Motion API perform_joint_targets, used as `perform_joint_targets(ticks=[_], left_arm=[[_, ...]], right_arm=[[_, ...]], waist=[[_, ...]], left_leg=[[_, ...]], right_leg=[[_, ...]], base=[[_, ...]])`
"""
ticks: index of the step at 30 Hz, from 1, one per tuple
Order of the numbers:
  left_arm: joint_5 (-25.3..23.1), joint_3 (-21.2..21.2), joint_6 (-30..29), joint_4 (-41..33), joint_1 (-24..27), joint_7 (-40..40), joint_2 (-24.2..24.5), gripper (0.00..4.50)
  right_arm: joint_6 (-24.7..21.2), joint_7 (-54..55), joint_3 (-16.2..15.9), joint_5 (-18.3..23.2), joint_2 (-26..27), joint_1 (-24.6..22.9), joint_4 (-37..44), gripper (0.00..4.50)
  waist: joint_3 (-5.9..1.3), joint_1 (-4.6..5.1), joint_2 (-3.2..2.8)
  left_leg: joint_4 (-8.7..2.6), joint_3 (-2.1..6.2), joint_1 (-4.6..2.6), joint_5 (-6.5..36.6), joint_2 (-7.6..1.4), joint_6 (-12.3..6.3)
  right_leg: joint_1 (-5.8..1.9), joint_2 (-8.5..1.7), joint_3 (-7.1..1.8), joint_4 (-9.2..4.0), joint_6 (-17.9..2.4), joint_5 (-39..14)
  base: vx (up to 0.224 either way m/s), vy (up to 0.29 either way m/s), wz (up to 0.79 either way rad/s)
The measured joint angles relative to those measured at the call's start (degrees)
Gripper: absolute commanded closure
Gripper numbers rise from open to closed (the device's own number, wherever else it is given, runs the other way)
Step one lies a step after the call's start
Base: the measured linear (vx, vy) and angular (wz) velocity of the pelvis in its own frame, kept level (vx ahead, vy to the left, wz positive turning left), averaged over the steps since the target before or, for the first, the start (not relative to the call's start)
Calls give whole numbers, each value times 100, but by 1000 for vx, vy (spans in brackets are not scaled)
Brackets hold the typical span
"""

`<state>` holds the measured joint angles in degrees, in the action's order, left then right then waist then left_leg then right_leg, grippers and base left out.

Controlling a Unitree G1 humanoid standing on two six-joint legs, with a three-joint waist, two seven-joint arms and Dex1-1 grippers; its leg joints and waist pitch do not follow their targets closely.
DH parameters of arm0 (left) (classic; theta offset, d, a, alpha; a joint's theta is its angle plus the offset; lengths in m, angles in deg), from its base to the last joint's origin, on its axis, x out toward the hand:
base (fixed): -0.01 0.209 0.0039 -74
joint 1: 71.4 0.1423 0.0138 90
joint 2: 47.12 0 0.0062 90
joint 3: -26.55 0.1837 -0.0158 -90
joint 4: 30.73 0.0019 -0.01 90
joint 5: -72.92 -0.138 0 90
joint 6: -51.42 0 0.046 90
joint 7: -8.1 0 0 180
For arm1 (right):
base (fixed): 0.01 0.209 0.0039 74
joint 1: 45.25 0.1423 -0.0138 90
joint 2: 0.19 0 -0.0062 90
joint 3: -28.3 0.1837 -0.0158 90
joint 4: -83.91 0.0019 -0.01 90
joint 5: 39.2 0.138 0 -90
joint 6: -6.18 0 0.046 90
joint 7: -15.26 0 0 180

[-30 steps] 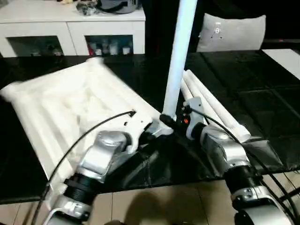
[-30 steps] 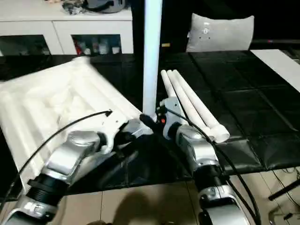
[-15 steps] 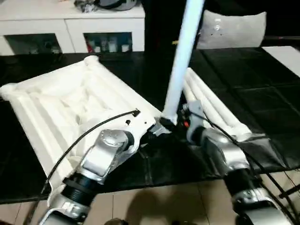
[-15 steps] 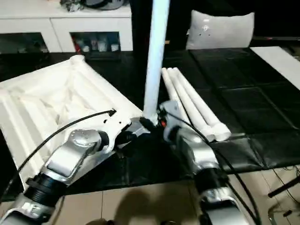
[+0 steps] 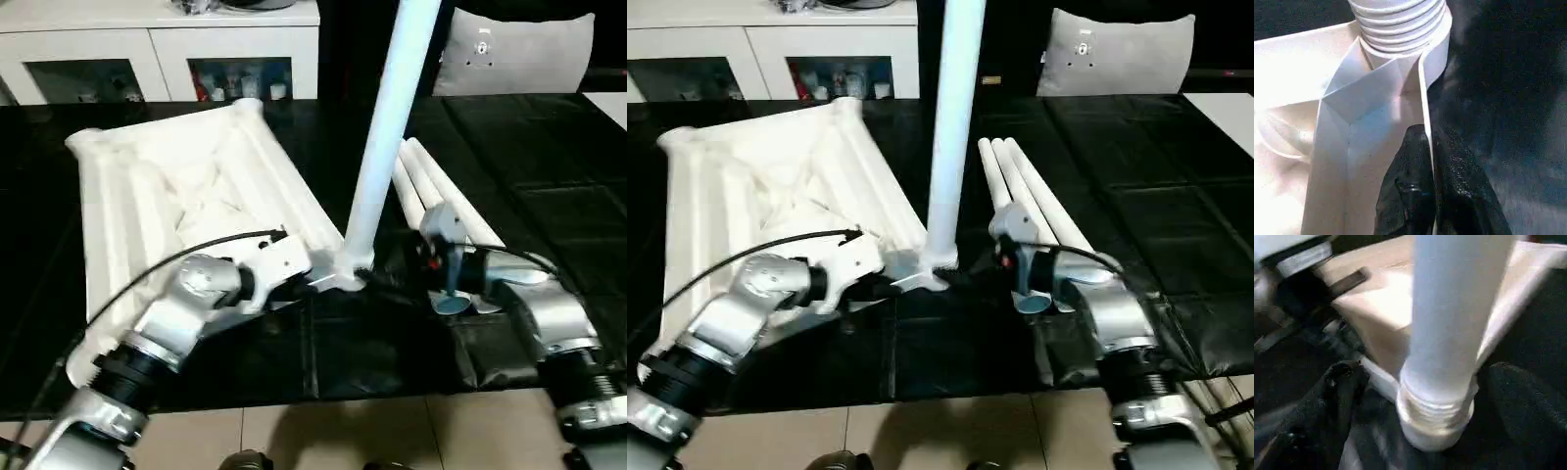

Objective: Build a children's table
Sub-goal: Rotate leg to tighten

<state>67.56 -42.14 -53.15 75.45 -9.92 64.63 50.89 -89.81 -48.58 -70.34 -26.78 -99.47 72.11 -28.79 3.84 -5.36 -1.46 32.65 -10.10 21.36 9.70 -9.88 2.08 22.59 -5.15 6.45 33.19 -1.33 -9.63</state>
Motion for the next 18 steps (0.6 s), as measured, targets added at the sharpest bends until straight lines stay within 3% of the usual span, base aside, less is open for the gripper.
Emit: perform_joint_targets(ticks=[6, 8, 11, 18], left_arm=[[130, 162, 584, 152, -55, 780, 321, 450], [169, 197, 718, 177, -63, 985, 395, 450], [186, 212, 846, 259, -97, 1178, 405, 450], [231, 257, 1009, 360, -138, 1419, 403, 450]], right_arm=[[283, -193, -185, -247, -7, 69, -353, 7], [305, -362, -268, -255, 24, 145, -444, 42], [398, -526, -340, -247, 101, 151, -494, 44], [389, -946, -384, -145, 108, 151, -513, 105]], waist=[[-4, -41, 6], [-6, -63, 9], [-8, -86, 13], [-9, -148, 14]], left_leg=[[17, -4, -3, 10, 5, 17], [22, -7, -2, 10, 5, 17], [26, -8, -2, 10, 4, 17], [35, -9, -2, 9, 3, 16]], right_leg=[[-13, -6, -6, -1, -14, 9], [-13, -7, -8, 0, -21, 13], [-13, -7, -9, 1, -25, 16], [-13, -8, -10, 11, -26, 17]], base=[[0, 0, 0], [0, 0, 0], [0, 0, 0], [0, 0, 0]])
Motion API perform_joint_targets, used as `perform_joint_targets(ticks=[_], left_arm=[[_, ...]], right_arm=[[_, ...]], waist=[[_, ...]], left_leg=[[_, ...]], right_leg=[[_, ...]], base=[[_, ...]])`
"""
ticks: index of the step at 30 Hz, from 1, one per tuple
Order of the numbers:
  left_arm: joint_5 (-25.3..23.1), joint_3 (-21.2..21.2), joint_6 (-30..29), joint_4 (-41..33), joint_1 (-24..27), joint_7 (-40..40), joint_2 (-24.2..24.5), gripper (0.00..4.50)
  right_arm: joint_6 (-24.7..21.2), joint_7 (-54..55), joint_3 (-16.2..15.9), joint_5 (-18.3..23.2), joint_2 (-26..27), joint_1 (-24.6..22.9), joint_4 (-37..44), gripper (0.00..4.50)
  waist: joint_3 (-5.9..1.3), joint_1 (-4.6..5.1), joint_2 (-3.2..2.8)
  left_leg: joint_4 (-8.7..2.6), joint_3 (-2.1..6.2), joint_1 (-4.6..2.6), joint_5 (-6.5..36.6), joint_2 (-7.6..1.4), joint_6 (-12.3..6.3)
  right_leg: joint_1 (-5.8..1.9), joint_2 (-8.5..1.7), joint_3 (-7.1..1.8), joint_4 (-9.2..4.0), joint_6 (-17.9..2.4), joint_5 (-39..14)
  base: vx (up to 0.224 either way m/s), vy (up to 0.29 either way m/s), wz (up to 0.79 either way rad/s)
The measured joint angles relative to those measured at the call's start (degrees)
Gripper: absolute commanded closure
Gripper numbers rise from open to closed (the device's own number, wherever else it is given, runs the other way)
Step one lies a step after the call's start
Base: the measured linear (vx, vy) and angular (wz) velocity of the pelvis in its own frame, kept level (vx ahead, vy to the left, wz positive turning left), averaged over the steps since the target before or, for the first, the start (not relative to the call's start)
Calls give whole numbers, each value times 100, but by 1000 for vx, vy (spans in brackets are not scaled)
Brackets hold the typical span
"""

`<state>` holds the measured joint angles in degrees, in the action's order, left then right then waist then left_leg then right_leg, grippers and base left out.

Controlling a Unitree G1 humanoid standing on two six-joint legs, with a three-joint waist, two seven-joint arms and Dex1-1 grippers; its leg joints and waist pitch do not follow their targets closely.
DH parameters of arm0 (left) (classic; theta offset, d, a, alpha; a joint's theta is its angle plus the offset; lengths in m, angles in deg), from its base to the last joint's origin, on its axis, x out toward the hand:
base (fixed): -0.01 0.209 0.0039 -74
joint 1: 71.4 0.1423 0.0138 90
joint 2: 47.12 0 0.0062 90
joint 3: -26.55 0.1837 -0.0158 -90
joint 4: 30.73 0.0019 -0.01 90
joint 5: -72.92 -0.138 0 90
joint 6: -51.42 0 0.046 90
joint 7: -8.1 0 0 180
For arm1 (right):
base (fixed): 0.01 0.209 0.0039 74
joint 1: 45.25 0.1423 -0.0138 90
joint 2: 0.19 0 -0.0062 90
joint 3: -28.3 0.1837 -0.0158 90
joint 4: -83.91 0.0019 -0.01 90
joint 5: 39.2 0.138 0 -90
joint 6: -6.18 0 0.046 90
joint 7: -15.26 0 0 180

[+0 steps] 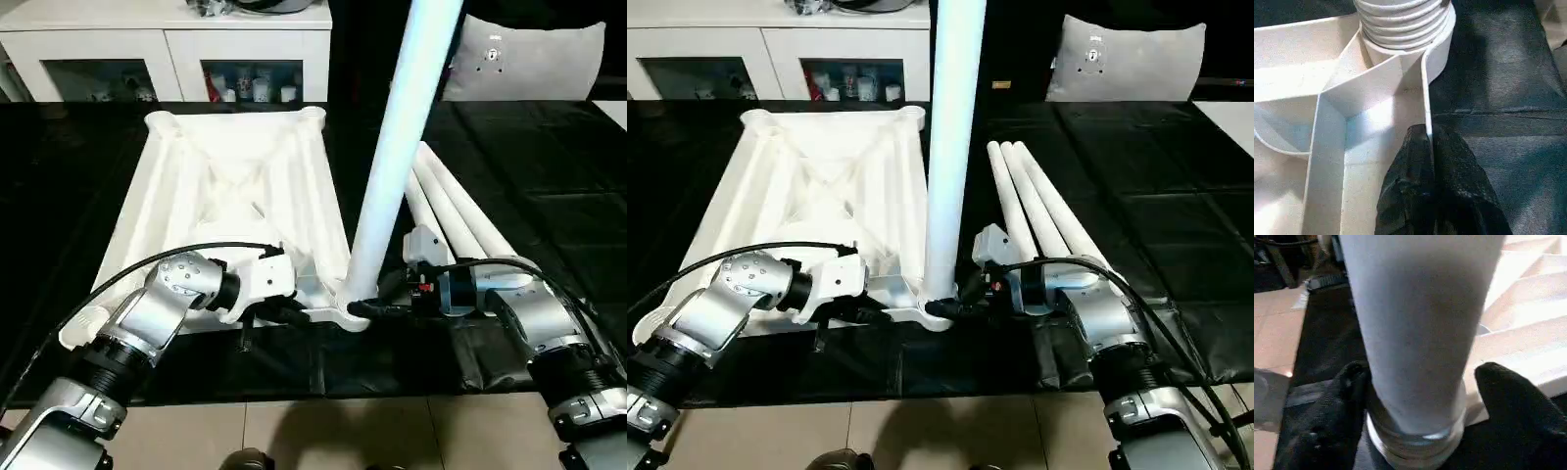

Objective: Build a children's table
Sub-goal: Rotate leg to tighten

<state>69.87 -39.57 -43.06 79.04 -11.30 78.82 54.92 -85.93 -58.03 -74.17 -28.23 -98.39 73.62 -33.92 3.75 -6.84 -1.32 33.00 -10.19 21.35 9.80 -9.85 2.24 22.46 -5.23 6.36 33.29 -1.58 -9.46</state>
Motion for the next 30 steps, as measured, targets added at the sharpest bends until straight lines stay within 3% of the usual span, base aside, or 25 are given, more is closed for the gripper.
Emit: perform_joint_targets(ticks=[7, 16, 20, 22, 27, 30], left_arm=[[1, 14, 94, 93, -21, 34, -13, 450], [118, -110, -357, -35, 108, 61, -46, 450], [100, -429, -1282, -226, 247, -561, -253, 450], [37, -623, -1844, -254, 247, -1162, -534, 450], [24, -1142, -2904, -360, 271, -2745, -1612, 450], [-11, -1296, -3177, -369, 233, -3405, -2042, 450]], right_arm=[[-24, -149, -34, 54, 0, 0, -46, 178], [-695, -16, 152, 345, 287, -125, 34, 202], [-1047, 968, 359, 258, 767, -71, -122, 210], [-1157, 1864, 554, 171, 1152, 141, -450, 211], [-1183, 3711, 1010, 44, 1817, 663, -1192, 211], [-1034, 4209, 1078, -11, 1931, 761, -1351, 211]], waist=[[-3, -14, 5], [-26, 15, 26], [-45, 147, 41], [-42, 268, 43], [-32, 497, 35], [-10, 511, -13]], left_leg=[[21, 0, -6, 0, -2, 0], [19, 0, -32, 0, -3, 1], [27, -3, -87, -4, -1, 9], [55, 3, -119, 4, -3, 23], [64, 59, -94, 7, -14, 26], [63, 57, -88, 9, -8, 22]], right_leg=[[-1, -2, -4, 26, 0, 0], [-21, -2, -5, 29, 3, -2], [-50, -2, -14, 54, 29, -18], [-58, -7, -5, 71, 38, -23], [-72, -13, 90, -42, 48, -29], [-81, -14, 90, -92, 48, -29]], base=[[0, 0, 0], [0, 0, 0], [0, 0, 0], [-28, 4, -7], [-20, 8, -7], [0, 0, 0]])
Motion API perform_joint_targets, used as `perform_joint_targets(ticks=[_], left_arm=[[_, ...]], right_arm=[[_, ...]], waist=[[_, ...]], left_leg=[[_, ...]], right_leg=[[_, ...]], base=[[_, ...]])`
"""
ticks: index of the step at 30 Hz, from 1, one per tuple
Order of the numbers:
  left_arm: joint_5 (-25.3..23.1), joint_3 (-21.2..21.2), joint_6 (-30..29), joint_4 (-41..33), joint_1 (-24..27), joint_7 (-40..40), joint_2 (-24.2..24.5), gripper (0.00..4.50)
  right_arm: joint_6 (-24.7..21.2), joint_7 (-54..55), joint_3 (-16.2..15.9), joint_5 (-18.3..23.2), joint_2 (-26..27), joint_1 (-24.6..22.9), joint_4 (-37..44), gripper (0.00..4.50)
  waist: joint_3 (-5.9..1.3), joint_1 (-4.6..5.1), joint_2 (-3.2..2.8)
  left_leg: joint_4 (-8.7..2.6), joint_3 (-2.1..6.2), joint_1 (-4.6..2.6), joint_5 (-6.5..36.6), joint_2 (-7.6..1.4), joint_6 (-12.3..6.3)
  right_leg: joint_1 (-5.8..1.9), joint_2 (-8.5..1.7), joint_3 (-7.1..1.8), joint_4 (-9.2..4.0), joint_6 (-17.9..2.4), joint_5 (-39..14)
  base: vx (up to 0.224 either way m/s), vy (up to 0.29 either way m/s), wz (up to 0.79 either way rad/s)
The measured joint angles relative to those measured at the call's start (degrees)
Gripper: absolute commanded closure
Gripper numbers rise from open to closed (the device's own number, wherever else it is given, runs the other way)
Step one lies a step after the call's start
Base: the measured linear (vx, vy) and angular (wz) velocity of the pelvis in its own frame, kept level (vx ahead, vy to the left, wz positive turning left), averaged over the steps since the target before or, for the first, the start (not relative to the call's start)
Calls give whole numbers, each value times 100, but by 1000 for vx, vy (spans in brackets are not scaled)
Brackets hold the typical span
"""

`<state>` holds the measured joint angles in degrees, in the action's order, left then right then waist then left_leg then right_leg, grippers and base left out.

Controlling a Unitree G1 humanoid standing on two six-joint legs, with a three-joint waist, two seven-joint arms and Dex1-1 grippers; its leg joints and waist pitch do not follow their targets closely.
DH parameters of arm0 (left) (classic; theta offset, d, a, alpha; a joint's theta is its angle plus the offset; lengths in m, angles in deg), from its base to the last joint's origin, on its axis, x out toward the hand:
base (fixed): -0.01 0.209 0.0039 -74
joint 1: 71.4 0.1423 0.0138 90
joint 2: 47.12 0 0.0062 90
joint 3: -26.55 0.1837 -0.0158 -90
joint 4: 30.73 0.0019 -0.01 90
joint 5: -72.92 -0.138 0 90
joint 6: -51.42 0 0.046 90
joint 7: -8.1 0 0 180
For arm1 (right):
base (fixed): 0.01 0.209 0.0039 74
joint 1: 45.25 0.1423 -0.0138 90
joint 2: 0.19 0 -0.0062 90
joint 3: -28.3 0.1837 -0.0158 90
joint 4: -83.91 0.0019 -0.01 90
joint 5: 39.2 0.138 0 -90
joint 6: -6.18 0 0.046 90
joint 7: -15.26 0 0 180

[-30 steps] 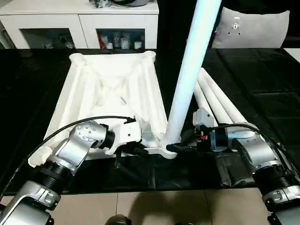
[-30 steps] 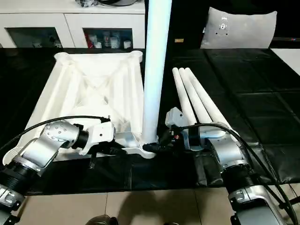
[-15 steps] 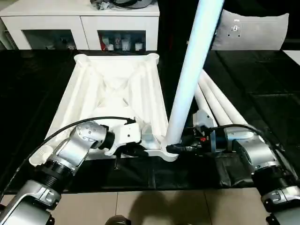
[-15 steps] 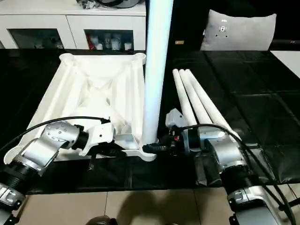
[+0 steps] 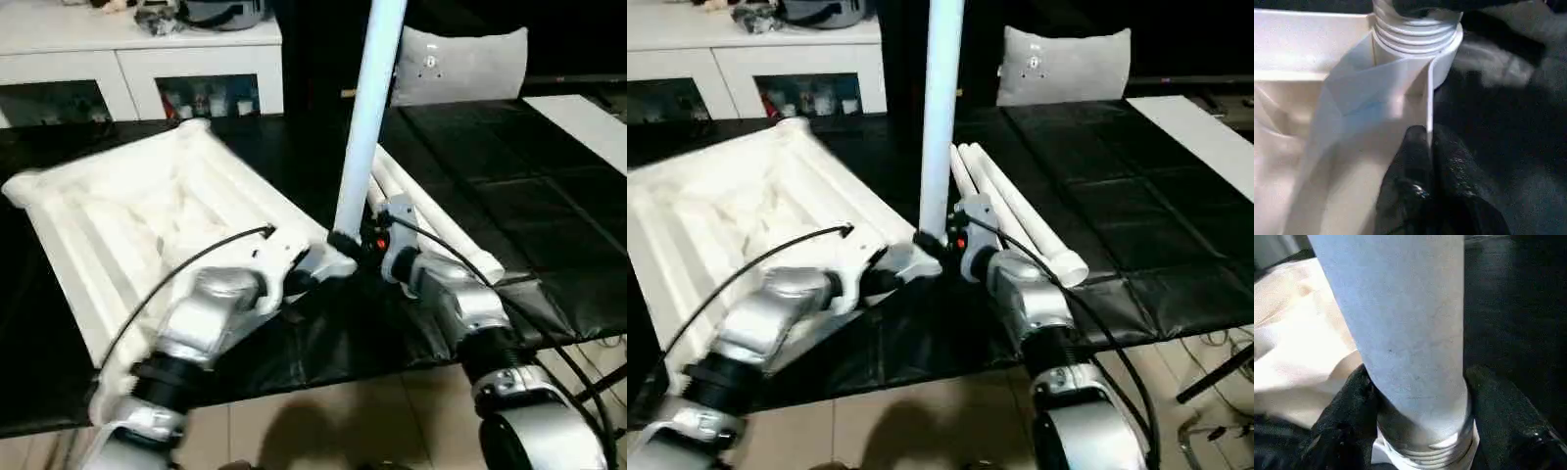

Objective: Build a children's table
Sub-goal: Rotate leg to tighten

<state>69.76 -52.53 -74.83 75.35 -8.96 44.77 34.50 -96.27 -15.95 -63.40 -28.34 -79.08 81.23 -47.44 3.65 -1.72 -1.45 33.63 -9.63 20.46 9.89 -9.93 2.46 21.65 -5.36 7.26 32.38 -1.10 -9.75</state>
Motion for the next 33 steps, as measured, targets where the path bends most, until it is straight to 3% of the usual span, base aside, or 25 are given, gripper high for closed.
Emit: perform_joint_targets(ticks=[1, 4, 12, 19, 23, 29, 33], left_arm=[[-1, -24, -35, 0, -5, -118, -67, 450], [-26, -70, -120, -1, -27, -381, -246, 450], [-95, 55, 3, -12, -111, -370, -124, 450], [-99, 277, 462, -3, -127, 78, 255, 450], [-104, 418, 834, 11, -137, 516, 611, 450], [-44, 725, 1460, 53, -143, 1554, 1210, 450], [-40, 817, 1980, 206, -132, 2033, 1474, 450]], right_arm=[[35, 79, 13, -15, 21, 15, -27, 177], [131, 242, 69, -70, 69, 26, -60, 140], [357, -125, 144, 10, 40, -129, 85, 78], [534, -1071, 0, 57, -583, -444, 479, 3], [581, -1758, -109, 58, -1115, -507, 781, 3], [708, -2756, -339, -30, -1807, -489, 1057, 3], [765, -3403, -517, -6, -2020, -492, 1192, 3]], waist=[[-1, -5, -10], [-3, -21, -11], [-4, -62, -8], [-4, -187, -10], [-4, -259, -10], [-3, -391, -9], [0, -413, 0]], left_leg=[[-6, 0, 6, 0, 2, -1], [-8, -8, 12, 5, 8, -10], [-12, -24, 50, 16, 11, -26], [-65, -26, 96, 12, 2, -24], [-25, -27, 149, -6, -5, -54], [-1, -31, 156, 14, -4, -26], [15, -31, 149, 14, -5, -25]], right_leg=[[1, 0, 0, -16, 0, 0], [2, 0, -18, -28, 0, 0], [38, 2, -42, -22, -32, 127], [109, 12, -34, -14, -30, 133], [156, 12, -36, 22, -50, 142], [157, 5, -40, 37, -49, 137], [157, 2, -43, 61, -29, 125]], base=[[0, 0, 0], [0, 0, 0], [0, 0, 0], [0, 0, 0], [0, 0, 0], [0, 0, 0], [0, 0, 0]])
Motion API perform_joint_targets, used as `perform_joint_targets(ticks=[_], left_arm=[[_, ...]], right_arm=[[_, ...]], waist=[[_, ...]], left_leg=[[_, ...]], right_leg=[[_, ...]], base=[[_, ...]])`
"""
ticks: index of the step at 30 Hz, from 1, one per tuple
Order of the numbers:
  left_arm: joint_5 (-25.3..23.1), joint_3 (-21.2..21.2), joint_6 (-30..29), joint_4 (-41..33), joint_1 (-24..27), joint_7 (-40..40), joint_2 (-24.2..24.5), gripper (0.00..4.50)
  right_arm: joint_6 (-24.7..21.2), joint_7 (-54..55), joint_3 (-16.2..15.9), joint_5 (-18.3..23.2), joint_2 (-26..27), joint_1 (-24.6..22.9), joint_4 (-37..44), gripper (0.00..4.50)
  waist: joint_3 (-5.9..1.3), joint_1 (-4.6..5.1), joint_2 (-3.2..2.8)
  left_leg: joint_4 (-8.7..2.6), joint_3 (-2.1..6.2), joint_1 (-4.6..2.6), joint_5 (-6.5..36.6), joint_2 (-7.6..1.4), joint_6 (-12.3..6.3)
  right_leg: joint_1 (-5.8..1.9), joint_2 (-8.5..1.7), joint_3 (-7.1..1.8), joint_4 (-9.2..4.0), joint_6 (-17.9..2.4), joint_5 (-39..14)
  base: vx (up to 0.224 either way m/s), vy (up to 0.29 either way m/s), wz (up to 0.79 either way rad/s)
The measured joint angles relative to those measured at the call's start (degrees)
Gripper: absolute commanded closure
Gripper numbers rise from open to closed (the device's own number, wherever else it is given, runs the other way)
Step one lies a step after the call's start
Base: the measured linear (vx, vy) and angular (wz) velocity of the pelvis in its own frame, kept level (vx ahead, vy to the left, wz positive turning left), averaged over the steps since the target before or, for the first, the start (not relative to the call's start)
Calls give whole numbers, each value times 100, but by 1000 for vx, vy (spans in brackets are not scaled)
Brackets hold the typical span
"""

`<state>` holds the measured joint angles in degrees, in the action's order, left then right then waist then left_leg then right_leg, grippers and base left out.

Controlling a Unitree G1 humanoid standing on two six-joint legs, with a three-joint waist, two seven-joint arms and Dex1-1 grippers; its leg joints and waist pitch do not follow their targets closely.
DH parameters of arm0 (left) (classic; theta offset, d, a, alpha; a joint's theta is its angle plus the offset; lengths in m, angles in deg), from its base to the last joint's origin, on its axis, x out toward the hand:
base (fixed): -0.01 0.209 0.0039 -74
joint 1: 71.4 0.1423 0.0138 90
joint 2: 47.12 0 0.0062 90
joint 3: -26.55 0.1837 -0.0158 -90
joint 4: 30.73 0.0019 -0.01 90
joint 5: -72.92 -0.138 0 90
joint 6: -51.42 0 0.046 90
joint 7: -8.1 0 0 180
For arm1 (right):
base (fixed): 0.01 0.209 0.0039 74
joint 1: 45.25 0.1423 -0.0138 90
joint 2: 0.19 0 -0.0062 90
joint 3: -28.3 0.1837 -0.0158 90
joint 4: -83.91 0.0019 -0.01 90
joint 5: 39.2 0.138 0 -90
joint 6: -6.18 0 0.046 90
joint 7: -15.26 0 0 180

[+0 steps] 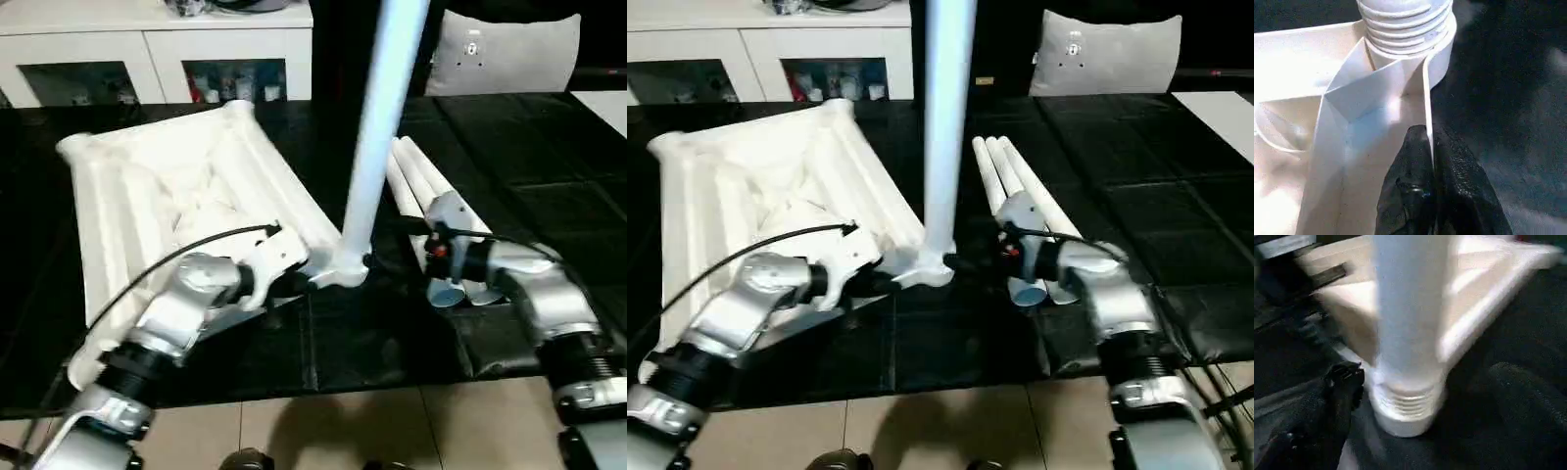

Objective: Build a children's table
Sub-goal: Rotate leg to tighten

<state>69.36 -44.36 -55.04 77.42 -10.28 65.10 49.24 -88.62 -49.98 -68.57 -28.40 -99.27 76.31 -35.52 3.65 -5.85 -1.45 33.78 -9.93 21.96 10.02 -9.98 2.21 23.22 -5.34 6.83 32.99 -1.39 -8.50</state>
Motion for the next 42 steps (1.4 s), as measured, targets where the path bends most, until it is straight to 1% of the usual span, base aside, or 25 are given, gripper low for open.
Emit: perform_joint_targets(ticks=[1, 4, 6, 8, 9, 10, 12, 13, 14, 15, 16, 19, 23, 24, 25, 27, 28, 29, 31, 32, 39, 40, 41, 42], left_arm=[[13, 23, 130, 39, 0, 119, 53, 450], [76, 131, 403, 70, 0, 496, 222, 450], [117, 211, 562, 75, -1, 734, 300, 450], [151, 277, 710, 77, -2, 984, 374, 450], [159, 327, 802, 77, -8, 1110, 406, 450], [156, 345, 848, 78, -12, 1182, 418, 450], [154, 405, 924, 79, -35, 1301, 423, 450], [154, 429, 953, 79, -43, 1324, 423, 450], [154, 439, 974, 80, -49, 1338, 422, 450], [151, 445, 998, 82, -52, 1351, 423, 450], [150, 448, 1010, 85, -52, 1353, 423, 450], [149, 447, 1049, 120, -59, 1367, 423, 450], [148, 447, 1082, 183, -83, 1401, 419, 450], [147, 451, 1100, 185, -83, 1402, 419, 450], [145, 453, 1110, 186, -83, 1403, 419, 450], [144, 456, 1115, 186, -83, 1406, 421, 450], [144, 456, 1115, 186, -83, 1406, 422, 450], [144, 455, 1115, 186, -83, 1406, 424, 450], [144, 456, 1116, 186, -83, 1406, 425, 450], [144, 456, 1116, 187, -83, 1406, 425, 450], [144, 459, 1148, 195, -83, 1416, 424, 450], [144, 459, 1149, 196, -83, 1417, 424, 450], [144, 460, 1150, 197, -83, 1417, 424, 450], [144, 460, 1150, 198, -83, 1418, 424, 450]], right_arm=[[-2, -165, -67, 8, -36, -3, 13, 30], [-3, -510, -202, 15, -106, -7, 18, 43], [-7, -674, -263, 36, -112, -7, 32, 72], [-10, -836, -282, 55, -112, -7, 51, 85], [-10, -907, -288, 57, -113, -6, 57, 102], [-11, -990, -331, 61, -113, -6, 64, 102], [-22, -1106, -439, 73, -105, -7, 64, 130], [-26, -1161, -468, 82, -103, -7, 67, 133], [-28, -1194, -486, 83, -96, -12, 92, 133], [-30, -1225, -491, 82, -93, -23, 124, 152], [-32, -1229, -491, 82, -91, -29, 126, 152], [-33, -1272, -492, 83, -68, -46, 127, 177], [8, -1242, -510, 55, 23, -60, 103, 177], [-61, -1243, -527, 59, 32, -59, 91, 177], [-147, -1244, -533, 78, 40, -58, 69, 160], [-258, -1229, -532, 90, 59, -57, 35, 160], [-284, -1216, -531, 92, 76, -58, 11, 138], [-313, -1204, -530, 94, 89, -58, 10, 138], [-302, -1133, -530, 82, 108, -68, 10, 125], [-257, -1105, -530, 77, 118, -74, 10, 110], [-211, -1025, -530, 60, 190, -209, 6, 110], [-222, -1032, -530, 64, 192, -216, 6, 126], [-232, -1035, -530, 67, 191, -222, 6, 126], [-234, -1039, -531, 68, 191, -234, 7, 136]], waist=[[0, -5, 0], [0, -50, 0], [0, -88, 0], [0, -110, 1], [0, -126, 2], [-2, -128, 5], [-2, -123, 5], [-2, -118, 5], [-2, -107, 7], [-1, -95, 7], [-1, -89, 7], [-2, -82, 8], [-3, -81, 9], [-3, -84, 9], [-3, -86, 10], [-4, -86, 11], [-4, -86, 11], [-4, -86, 11], [-4, -87, 12], [-4, -86, 12], [-4, -94, 12], [-4, -95, 12], [-4, -96, 12], [-5, -97, 12]], left_leg=[[2, 0, -1, 0, -1, 0], [10, 0, 0, 0, -1, 0], [13, -1, 0, -1, -1, 0], [14, -4, 0, 0, 0, 0], [14, -5, 0, 0, 0, 0], [14, -5, 0, 0, 0, 0], [14, -6, -1, 0, 0, 0], [14, -6, -2, 0, 0, 0], [14, -6, -2, 0, -1, 0], [14, -6, -3, 0, -1, 0], [14, -6, -3, 0, -1, 0], [14, -6, -4, -1, -1, 0], [14, -6, -4, 0, -1, 0], [14, -6, -4, 0, -1, 0], [14, -6, -3, 0, -1, 0], [14, -6, -4, 0, -1, 0], [14, -6, -3, 0, -1, 0], [14, -6, -4, 0, -1, 0], [14, -6, -4, 0, -1, 0], [14, -6, -4, 0, -1, 0], [14, -6, -3, 0, -1, 0], [14, -6, -3, 0, -1, 0], [14, -6, -3, 0, -1, 0], [14, -6, -4, 0, -1, 0]], right_leg=[[0, 0, 0, 1, 6, -3], [-2, -1, -1, 5, 5, -3], [-5, -4, -1, 5, 4, -2], [-6, -6, -2, 4, 1, 0], [-6, -6, -3, 4, -6, 4], [-6, -6, -3, 5, -7, 5], [-6, -6, -4, 5, -7, 5], [-6, -6, -4, 6, -7, 5], [-6, -6, -4, 8, -7, 5], [-6, -6, -4, 8, -7, 4], [-6, -6, -4, 8, -7, 4], [-6, -6, -4, 8, -6, 4], [-6, -6, -4, 8, -6, 4], [-6, -6, -4, 8, -7, 4], [-6, -6, -4, 8, -8, 5], [-6, -6, -4, 8, -10, 6], [-6, -6, -4, 8, -9, 6], [-6, -6, -4, 8, -9, 6], [-6, -6, -4, 9, -8, 5], [-6, -6, -4, 9, -9, 5], [-6, -6, -4, 10, -11, 7], [-6, -6, -4, 10, -11, 7], [-6, -6, -4, 10, -11, 7], [-6, -6, -4, 10, -11, 7]], base=[[0, 0, 0], [0, 0, 0], [0, 0, 0], [0, 0, 0], [0, 0, 0], [0, 0, 0], [0, 0, 0], [0, 0, 0], [0, 0, 0], [0, 0, 0], [0, 0, 0], [0, 0, 0], [0, 0, 0], [0, 0, 0], [0, 0, 0], [0, 0, 0], [0, 0, 0], [0, 0, 0], [0, 0, 0], [0, 0, 0], [0, 0, 0], [0, 0, 0], [0, 0, 0], [0, 0, 0]])
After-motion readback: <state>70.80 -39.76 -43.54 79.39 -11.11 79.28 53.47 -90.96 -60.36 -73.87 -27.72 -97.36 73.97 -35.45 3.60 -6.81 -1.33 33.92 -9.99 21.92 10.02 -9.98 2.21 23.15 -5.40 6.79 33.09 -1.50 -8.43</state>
